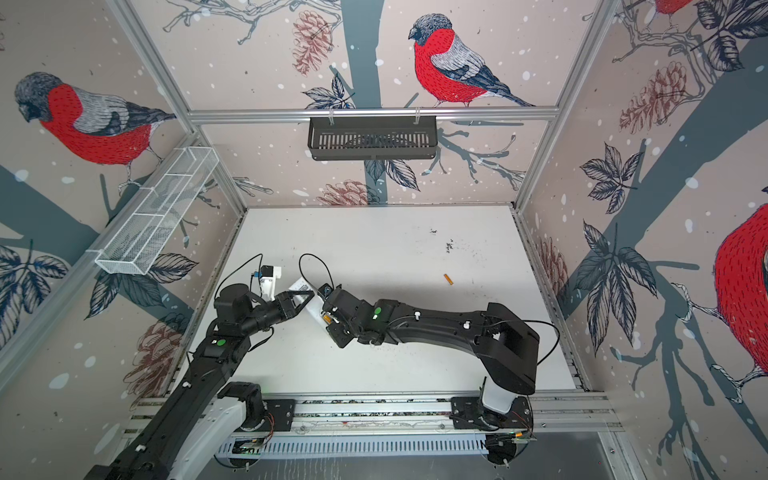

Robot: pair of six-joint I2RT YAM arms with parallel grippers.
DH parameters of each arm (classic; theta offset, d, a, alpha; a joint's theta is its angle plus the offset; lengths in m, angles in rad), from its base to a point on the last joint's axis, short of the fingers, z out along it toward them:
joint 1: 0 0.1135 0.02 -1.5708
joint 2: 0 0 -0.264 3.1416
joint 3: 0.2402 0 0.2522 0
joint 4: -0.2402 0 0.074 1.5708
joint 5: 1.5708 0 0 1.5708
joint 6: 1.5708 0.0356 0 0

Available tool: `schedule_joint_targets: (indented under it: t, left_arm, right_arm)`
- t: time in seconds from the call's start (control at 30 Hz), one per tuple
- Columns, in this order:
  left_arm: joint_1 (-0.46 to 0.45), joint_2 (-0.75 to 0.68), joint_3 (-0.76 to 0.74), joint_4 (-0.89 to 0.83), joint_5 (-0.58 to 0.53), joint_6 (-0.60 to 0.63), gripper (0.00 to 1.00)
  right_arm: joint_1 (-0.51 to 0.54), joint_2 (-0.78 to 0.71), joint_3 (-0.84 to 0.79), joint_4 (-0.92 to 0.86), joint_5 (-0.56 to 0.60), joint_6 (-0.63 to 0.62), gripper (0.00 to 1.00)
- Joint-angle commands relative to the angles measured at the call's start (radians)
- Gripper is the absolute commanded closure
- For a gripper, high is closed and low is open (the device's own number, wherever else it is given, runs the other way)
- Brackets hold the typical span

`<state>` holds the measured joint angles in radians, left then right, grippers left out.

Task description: Load the batteries into the remote control

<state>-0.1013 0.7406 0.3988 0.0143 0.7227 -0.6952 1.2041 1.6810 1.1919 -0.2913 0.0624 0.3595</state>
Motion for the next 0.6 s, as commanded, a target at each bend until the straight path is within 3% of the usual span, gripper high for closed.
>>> schedule_joint_targets:
  t: [0.0,0.2,0.43,0.57]
  left_arm:
    - [0.0,0.0,0.003,0.05,0.043,-0.009,1.0]
    - [0.0,0.004,0.003,0.051,0.043,-0.009,1.0]
    - [0.001,0.014,0.005,0.057,0.053,-0.009,1.0]
    - [0.0,0.034,0.022,0.014,0.041,0.01,1.0]
  right_arm:
    - [0.005,0.006,0.004,-0.012,0.002,-0.013,0.87]
    - [0.0,0.003,0.009,-0.018,0.014,-0.007,0.86]
    - [0.006,-0.01,0.014,-0.011,0.026,-0.025,0.71]
    - [-0.001,-0.01,0.002,-0.002,0.036,-0.022,0.67]
